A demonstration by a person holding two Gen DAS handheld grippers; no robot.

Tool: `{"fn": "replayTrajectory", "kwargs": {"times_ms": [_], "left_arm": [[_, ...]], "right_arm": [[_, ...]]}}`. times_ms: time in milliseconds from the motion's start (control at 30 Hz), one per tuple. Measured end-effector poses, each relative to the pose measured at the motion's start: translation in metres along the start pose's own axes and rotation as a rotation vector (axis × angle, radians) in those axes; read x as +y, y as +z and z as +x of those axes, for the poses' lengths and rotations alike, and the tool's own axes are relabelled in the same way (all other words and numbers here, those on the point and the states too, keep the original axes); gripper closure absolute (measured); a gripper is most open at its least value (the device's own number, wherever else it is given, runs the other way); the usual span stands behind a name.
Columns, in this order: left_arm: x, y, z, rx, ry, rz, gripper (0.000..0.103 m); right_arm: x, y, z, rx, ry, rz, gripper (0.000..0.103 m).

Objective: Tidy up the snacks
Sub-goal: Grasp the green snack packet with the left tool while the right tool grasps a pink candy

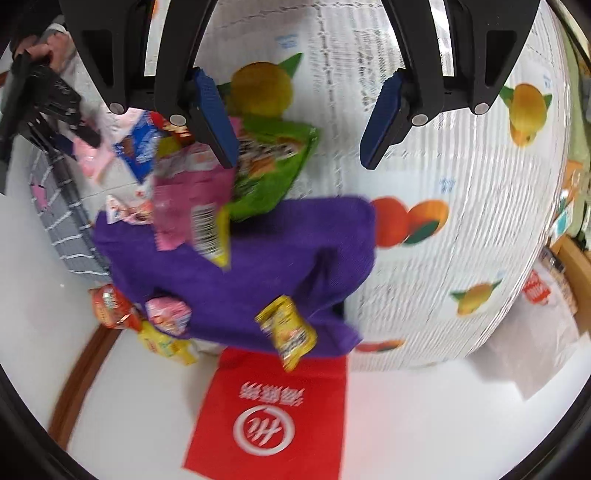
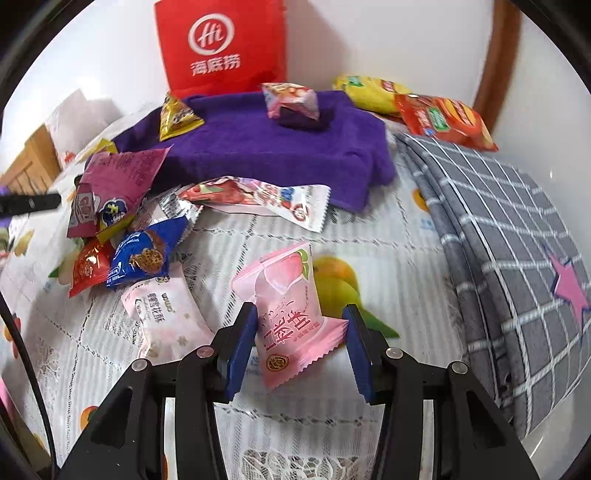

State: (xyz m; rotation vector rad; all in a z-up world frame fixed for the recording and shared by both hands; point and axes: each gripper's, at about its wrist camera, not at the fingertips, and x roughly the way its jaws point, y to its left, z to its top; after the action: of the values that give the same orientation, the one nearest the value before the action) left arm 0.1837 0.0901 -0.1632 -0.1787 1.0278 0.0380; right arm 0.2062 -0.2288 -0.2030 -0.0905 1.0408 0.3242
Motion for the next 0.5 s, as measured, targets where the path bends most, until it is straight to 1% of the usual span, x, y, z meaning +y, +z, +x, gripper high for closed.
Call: {"fn": "replayTrajectory", "kwargs": {"times_ms": [100, 200, 333, 500], "left_arm": [[0.006, 0.000, 0.008, -0.003, -0.021, -0.025, 0.037], [0.001, 0.005, 0.015, -0.014, -0.020, -0.005, 0.037], [-0.009, 0.010, 0.026, -0.007, -0.029, 0.024, 0.037], [-0.019, 0.009, 0.045, 0.040, -0.058, 0.041, 0.037]], "right_arm": [[0.000, 0.000, 0.002, -0.011, 0.009, 0.026, 0.055], [0.002, -0.001, 0.002, -0.018, 0.005, 0.037, 0.055], [0.003, -0.001, 0.002, -0.022, -0.002, 0.039, 0.055], [0.004, -0.003, 0.001, -0.023, -0.012, 0.041, 0.054]]}}
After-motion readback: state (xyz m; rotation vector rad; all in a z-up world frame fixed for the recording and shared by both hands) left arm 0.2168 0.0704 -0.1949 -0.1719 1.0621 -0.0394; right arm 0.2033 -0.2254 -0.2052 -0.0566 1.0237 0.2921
